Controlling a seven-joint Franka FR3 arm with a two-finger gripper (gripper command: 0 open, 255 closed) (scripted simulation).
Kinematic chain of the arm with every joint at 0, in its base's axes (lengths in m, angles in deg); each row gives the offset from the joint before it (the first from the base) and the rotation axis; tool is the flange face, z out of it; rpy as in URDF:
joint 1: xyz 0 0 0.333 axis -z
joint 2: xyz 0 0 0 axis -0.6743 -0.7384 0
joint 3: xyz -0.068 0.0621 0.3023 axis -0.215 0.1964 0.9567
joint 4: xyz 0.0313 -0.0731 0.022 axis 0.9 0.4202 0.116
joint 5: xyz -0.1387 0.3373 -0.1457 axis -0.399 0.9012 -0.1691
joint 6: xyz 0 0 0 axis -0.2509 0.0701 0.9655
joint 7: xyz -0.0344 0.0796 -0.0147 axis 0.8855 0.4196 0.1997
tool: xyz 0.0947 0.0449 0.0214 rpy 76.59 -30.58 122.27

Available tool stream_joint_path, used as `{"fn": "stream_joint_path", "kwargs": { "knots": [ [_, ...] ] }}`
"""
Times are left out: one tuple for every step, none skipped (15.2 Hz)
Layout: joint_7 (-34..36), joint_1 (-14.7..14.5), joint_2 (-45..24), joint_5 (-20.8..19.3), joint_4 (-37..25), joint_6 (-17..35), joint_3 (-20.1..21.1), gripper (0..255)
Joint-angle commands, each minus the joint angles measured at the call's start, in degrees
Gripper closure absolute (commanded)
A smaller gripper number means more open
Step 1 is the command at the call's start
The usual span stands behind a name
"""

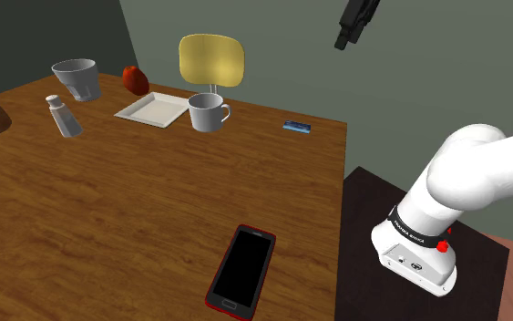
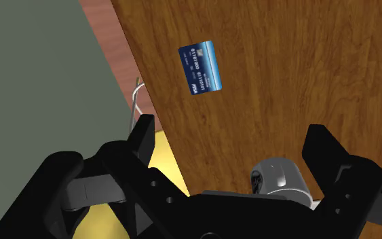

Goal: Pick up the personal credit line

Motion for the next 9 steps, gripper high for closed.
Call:
{"fn": "stream_joint_path", "kwargs": {
  "knots": [
    [0.00,0.00,0.00,0.00,0.00,0.00,0.00,0],
    [-1.12,-0.31,1.14,0.18,3.00,3.08,-0.40,0],
    [-2.26,-0.63,2.15,0.38,5.90,6.19,-0.81,0],
    [-3.41,-0.96,3.01,0.60,8.69,9.33,-1.23,0],
    [-4.59,-1.30,3.72,0.83,11.38,12.52,-1.66,0],
    [-5.79,-1.67,4.27,1.08,13.97,15.75,-2.11,0],
    [-7.04,-2.05,4.65,1.36,16.45,19.04,-2.58,0],
    [-8.30,-2.49,4.85,1.65,18.82,22.40,-3.09,0],
    [-9.62,-2.95,4.85,1.99,21.07,25.83,-3.63,0]
  ]
}}
